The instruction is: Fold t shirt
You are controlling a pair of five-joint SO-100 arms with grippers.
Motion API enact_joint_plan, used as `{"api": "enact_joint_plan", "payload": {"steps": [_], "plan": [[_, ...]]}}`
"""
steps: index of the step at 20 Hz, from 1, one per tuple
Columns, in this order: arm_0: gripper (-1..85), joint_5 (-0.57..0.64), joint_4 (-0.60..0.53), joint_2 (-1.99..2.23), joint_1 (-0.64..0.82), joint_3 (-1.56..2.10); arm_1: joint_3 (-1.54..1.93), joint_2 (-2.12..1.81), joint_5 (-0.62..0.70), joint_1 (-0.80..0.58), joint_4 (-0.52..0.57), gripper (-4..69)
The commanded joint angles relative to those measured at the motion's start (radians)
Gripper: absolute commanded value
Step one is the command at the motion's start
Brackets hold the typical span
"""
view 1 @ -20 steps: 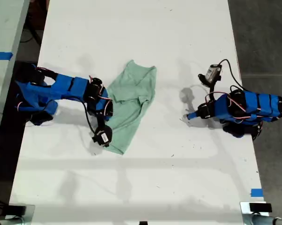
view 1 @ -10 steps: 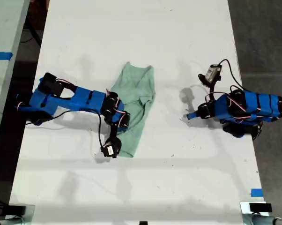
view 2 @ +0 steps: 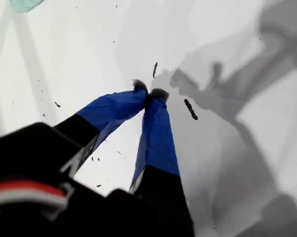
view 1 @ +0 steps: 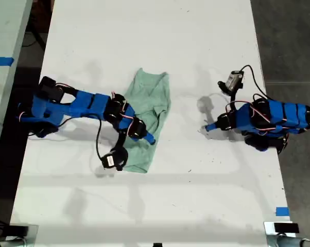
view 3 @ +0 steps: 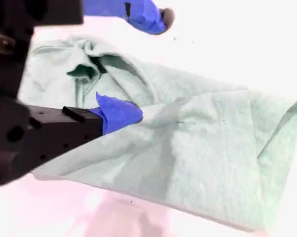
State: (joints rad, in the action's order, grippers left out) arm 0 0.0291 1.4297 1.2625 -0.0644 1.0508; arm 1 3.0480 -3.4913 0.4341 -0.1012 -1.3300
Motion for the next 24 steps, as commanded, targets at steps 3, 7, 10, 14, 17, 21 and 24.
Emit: {"api": "enact_joint_plan", "payload": {"steps": [3,7,10,14,17,21,24], "plan": [[5.0,-0.115,0.092,0.624,0.083,0.376,0.061,-0.012,0.017,-0.003,-0.003,2.4],[0.9,-0.181,-0.034,1.259,0.265,1.164,0.061,-0.012,0.018,-0.009,-0.003,2.4],[-0.2,-0.094,-0.330,1.684,0.354,1.726,0.061,-0.012,0.017,-0.006,-0.003,2.4],[-0.2,-0.026,-0.380,2.226,0.341,2.134,0.061,-0.012,0.018,-0.009,-0.003,2.4],[-0.2,0.012,-0.400,2.321,0.374,2.230,0.061,-0.011,0.015,-0.005,-0.003,2.4],[-0.2,0.041,-0.402,2.310,0.423,2.237,0.061,-0.011,0.015,-0.005,-0.003,2.4],[-0.2,0.044,-0.402,2.309,0.419,2.237,0.061,-0.011,0.015,-0.003,-0.003,2.4]]}}
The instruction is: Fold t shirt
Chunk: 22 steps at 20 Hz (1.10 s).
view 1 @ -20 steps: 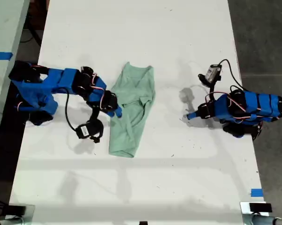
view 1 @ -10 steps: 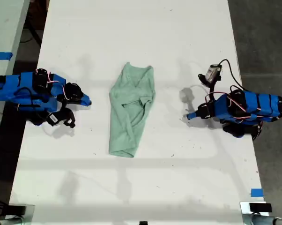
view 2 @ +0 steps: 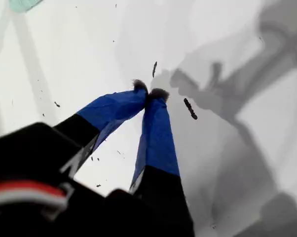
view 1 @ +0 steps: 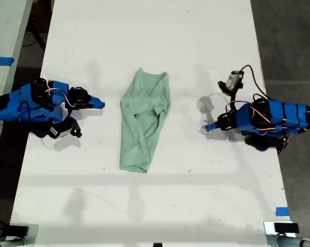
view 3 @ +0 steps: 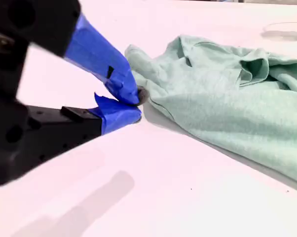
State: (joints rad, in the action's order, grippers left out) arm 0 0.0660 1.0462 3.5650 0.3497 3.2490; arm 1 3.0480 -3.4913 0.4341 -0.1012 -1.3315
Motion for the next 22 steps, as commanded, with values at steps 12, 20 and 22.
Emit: {"api": "enact_joint_plan", "payload": {"steps": [12,20,22], "plan": [[-0.2,0.009,-0.018,0.006,-0.009,0.038,0.061,-0.011,0.014,-0.006,-0.002,2.4],[6.0,-0.003,-0.020,-0.005,0.037,0.040,0.061,-0.011,0.014,-0.008,-0.002,2.4],[14.5,0.003,-0.026,0.015,0.000,0.040,0.061,-0.011,0.014,-0.008,-0.002,2.4]]}}
